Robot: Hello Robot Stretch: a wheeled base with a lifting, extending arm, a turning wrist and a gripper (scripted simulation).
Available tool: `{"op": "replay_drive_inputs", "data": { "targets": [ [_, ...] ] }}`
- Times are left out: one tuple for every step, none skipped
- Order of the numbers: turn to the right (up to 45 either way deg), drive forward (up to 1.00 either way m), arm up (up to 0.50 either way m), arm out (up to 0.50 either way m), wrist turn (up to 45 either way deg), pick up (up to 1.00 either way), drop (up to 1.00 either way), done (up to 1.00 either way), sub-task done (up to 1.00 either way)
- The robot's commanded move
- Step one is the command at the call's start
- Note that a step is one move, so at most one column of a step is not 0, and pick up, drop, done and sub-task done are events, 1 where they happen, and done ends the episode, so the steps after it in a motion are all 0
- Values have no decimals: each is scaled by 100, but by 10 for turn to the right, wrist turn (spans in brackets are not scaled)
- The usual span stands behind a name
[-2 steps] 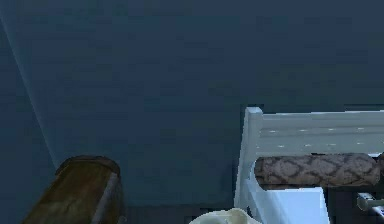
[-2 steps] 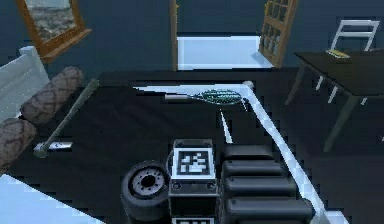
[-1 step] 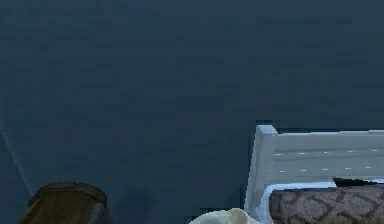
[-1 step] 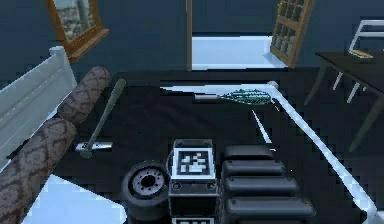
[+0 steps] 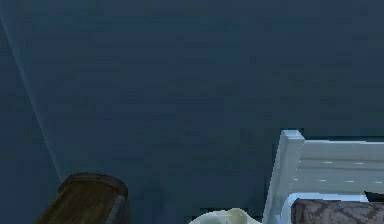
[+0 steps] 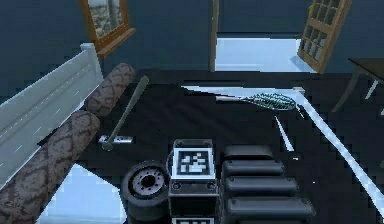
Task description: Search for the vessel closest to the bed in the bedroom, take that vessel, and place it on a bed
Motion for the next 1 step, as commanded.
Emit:
{"op": "replay_drive_inputs", "data": {
  "targets": [
    [0,0,0,48,0,0,0,0,0]
  ]
}}
